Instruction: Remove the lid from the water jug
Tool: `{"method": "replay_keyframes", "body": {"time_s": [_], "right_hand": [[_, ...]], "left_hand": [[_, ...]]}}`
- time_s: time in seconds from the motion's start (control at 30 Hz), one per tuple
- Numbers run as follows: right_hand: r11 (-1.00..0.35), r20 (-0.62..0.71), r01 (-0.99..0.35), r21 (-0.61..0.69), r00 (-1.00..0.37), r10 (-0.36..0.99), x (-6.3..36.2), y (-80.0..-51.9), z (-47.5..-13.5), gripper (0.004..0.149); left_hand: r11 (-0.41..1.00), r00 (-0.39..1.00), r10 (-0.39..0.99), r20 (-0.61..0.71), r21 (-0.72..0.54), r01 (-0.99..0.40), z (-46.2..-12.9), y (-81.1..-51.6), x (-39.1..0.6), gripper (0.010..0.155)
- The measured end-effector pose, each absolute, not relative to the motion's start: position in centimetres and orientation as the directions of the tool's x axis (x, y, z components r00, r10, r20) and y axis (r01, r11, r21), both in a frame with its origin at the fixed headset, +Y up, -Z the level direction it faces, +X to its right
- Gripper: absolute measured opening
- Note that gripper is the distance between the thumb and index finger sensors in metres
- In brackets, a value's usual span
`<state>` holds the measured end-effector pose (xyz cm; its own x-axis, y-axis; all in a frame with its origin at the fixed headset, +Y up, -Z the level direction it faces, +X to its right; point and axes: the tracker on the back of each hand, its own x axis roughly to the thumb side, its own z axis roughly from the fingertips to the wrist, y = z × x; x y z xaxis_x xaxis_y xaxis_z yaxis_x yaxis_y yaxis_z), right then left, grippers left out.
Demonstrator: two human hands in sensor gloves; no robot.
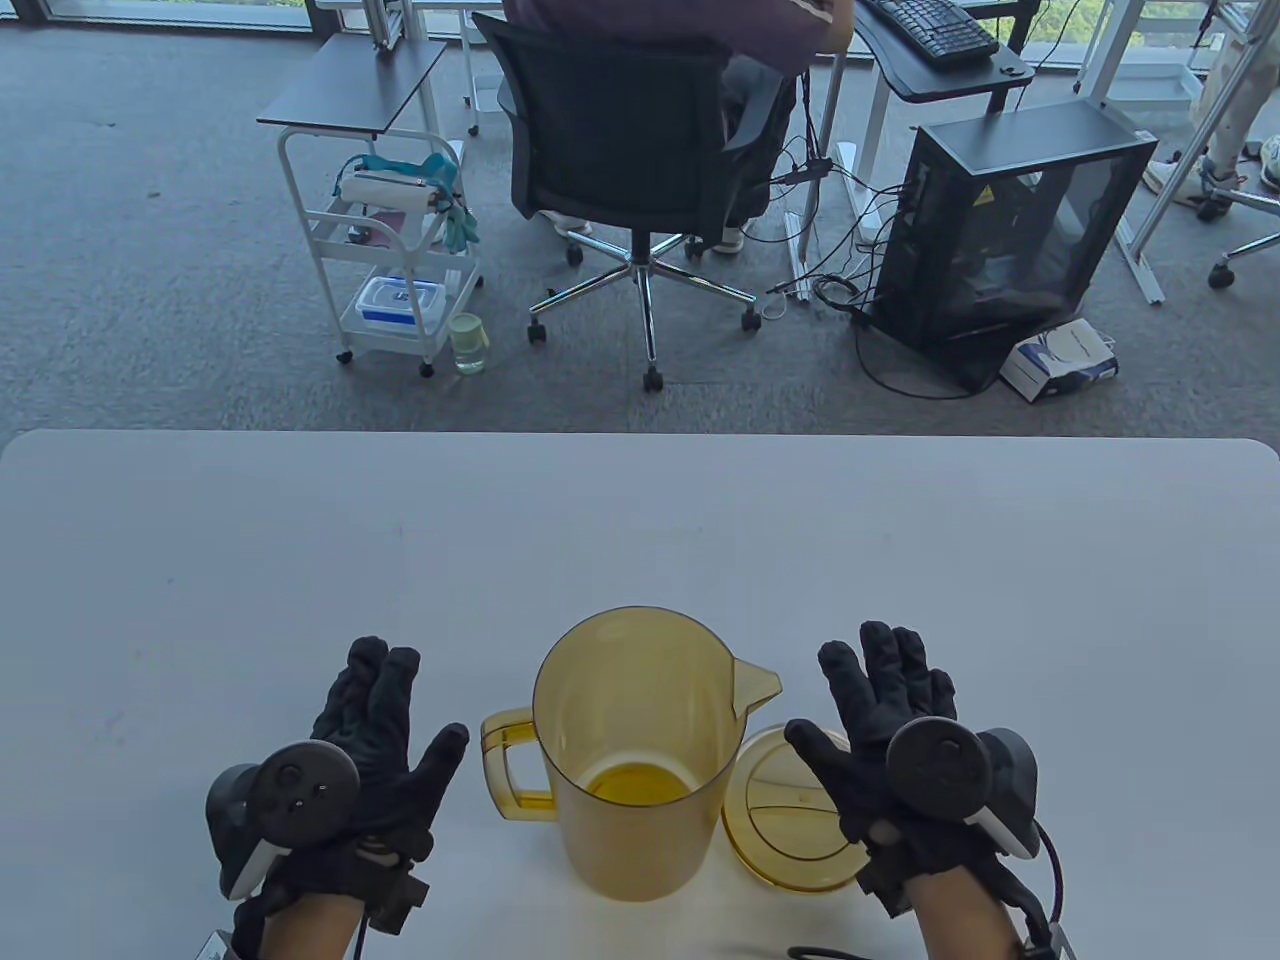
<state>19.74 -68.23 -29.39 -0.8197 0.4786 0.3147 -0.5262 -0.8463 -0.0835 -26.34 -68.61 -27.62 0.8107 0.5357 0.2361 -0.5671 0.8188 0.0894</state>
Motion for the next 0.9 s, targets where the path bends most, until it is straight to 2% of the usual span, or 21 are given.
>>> {"method": "replay_keyframes", "body": {"time_s": [0.27,0.6,0.9], "right_hand": [[-0.859,0.315,-0.511,-0.018,-0.819,0.48,19.0,-69.9,-29.6,0.089],[-0.852,0.32,-0.523,0.018,-0.804,0.501,18.2,-70.5,-29.2,0.087],[-0.851,0.32,-0.525,0.026,-0.802,0.505,18.1,-70.5,-29.2,0.087]], "left_hand": [[0.845,0.82,0.527,0.224,-0.032,-0.534,-28.0,-70.1,-25.6,0.093],[0.843,0.819,0.535,0.208,-0.078,-0.532,-28.0,-70.8,-25.2,0.083],[0.837,0.813,0.546,0.2,-0.117,-0.534,-28.1,-71.1,-25.0,0.082]]}}
